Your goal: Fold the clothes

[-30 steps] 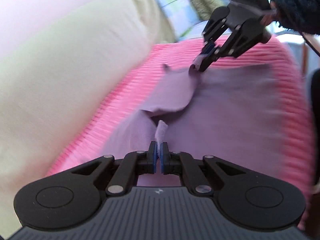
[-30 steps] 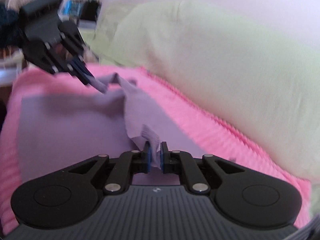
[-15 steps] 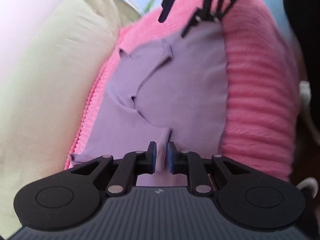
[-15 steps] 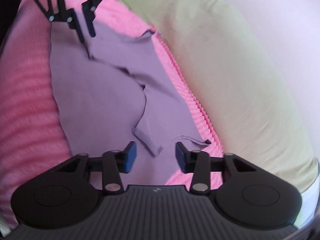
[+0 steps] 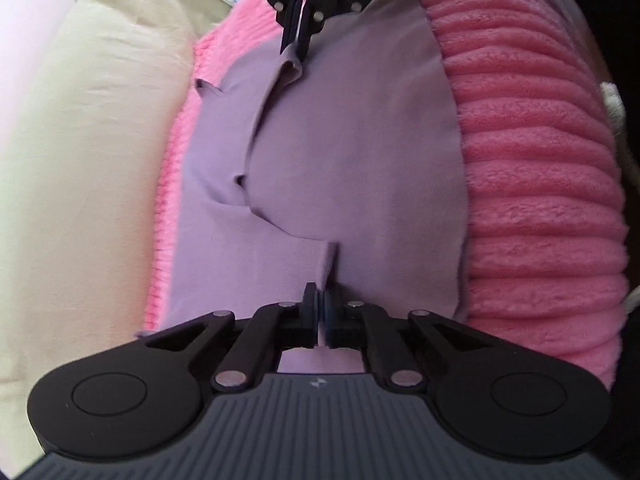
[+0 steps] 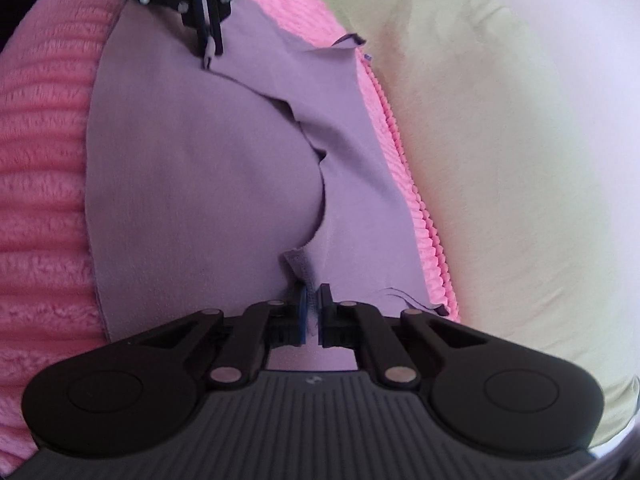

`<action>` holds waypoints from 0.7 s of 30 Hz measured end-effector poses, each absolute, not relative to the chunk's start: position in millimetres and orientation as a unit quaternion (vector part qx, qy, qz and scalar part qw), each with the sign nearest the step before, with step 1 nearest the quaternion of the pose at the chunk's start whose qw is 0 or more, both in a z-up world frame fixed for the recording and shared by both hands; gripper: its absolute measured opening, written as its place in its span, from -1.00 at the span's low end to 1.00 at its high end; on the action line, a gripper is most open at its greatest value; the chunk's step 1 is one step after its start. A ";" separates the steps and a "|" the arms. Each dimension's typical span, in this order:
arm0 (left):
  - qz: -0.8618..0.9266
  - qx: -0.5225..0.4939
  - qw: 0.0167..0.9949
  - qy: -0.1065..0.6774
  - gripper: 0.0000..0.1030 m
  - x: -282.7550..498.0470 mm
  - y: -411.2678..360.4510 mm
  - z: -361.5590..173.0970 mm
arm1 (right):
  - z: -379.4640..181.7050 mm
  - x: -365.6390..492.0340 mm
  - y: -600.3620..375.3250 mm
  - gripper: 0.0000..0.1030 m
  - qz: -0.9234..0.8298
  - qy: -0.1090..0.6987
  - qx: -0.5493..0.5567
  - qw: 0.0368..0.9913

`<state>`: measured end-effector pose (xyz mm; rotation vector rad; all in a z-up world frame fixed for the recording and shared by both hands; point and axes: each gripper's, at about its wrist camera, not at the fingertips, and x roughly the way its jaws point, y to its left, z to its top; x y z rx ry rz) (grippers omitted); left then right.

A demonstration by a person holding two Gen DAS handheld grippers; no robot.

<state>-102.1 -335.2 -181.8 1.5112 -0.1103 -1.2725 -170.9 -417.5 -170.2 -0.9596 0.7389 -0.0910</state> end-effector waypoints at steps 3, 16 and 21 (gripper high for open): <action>-0.537 0.633 0.553 -0.061 -0.96 -108.7 -320.3 -169.0 | -159.4 -185.7 -407.7 -0.96 -0.041 0.343 -0.443 0.827; -0.521 0.641 0.561 -0.052 -0.94 -136.4 -290.8 -190.9 | -163.1 -238.1 -378.6 -0.96 -0.031 0.365 -0.411 0.835; -0.508 0.645 0.569 -0.049 -0.93 -135.7 -290.3 -193.4 | -164.5 -248.1 -373.2 -0.95 -0.026 0.373 -0.410 0.832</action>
